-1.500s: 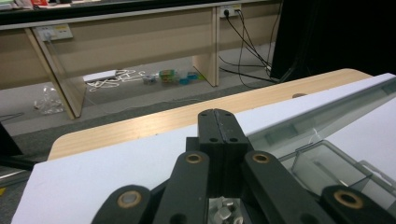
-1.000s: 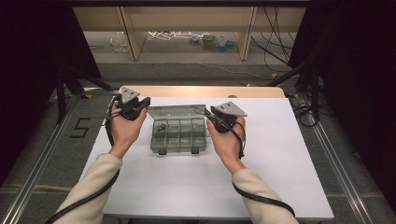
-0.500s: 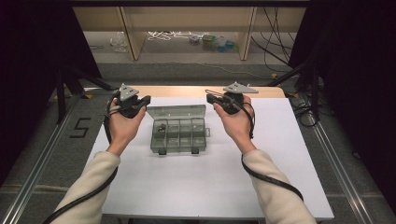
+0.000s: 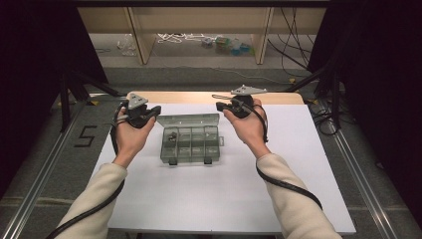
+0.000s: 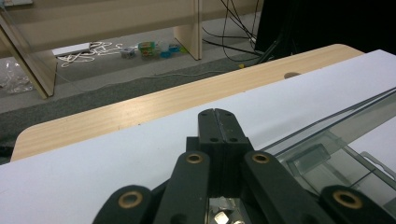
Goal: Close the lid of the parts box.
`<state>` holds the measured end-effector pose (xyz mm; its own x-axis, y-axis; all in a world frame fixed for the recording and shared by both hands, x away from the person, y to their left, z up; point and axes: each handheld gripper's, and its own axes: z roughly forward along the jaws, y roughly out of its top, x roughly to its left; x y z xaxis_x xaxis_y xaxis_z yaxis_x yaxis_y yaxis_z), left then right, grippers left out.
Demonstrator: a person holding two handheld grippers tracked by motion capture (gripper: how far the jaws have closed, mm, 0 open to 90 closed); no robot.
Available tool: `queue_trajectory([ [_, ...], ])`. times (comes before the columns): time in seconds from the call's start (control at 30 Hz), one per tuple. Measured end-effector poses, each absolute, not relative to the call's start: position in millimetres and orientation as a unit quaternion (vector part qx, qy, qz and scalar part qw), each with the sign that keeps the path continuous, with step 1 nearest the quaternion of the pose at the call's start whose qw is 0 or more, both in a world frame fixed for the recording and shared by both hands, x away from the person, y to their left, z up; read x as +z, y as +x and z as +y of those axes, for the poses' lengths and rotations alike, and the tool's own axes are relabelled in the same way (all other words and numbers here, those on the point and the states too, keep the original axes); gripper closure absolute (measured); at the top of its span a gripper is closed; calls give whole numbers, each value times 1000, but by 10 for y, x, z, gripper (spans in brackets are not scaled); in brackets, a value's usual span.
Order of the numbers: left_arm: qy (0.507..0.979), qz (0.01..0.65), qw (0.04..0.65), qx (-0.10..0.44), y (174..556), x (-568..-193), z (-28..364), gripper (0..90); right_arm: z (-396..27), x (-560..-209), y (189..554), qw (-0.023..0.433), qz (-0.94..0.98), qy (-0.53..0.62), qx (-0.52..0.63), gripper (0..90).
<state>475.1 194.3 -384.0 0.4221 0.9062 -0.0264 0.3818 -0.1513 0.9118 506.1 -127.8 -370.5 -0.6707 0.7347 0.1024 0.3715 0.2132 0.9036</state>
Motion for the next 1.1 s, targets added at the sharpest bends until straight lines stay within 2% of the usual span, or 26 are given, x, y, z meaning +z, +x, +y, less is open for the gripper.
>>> queue_trajectory([
  [0.7,729,442,443,277,4572,-4035,1933,900,-1239,-3906,4907,130,789,359,482,900],
  [1.1,737,438,437,270,4476,-4137,1910,900,-1249,-4012,4861,123,798,357,469,900],
])
